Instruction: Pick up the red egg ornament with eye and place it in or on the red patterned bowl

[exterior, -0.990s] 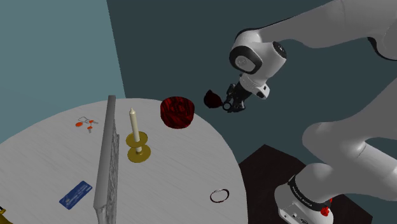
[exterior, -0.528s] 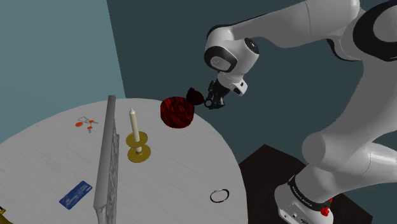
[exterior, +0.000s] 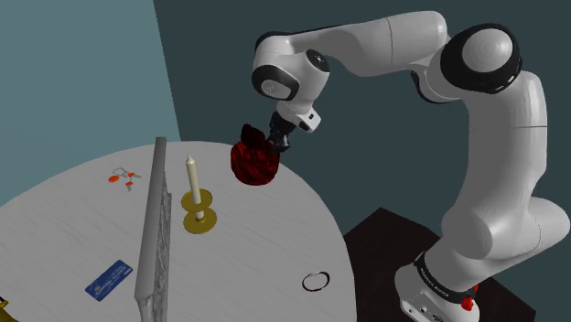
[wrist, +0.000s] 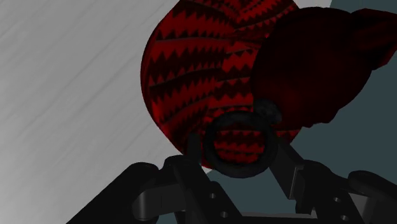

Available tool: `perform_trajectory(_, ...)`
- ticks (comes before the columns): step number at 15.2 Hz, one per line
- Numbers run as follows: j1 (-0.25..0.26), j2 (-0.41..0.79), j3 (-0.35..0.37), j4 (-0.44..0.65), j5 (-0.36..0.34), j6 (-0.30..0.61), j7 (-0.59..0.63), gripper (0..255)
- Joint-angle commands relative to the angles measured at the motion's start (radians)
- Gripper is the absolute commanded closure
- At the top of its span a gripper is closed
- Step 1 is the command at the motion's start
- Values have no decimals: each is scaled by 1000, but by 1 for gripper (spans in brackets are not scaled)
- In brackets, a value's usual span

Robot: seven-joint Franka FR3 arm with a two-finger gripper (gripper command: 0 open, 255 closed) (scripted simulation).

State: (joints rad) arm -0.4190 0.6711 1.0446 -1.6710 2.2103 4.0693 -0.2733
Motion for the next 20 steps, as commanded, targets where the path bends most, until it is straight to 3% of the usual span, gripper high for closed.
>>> perform_trajectory(1,54,47,-26,60,-27,21,8,255)
perform_trajectory(11,93,80,-96,-3,-94,-69,90,255)
perform_trajectory(18,91,82,-93,-4,-97,-67,92,255)
perform_trajectory(19,87,75,-90,-12,-94,-69,94,0)
perform_trajectory(20,82,61,-87,-31,-90,-74,102,0)
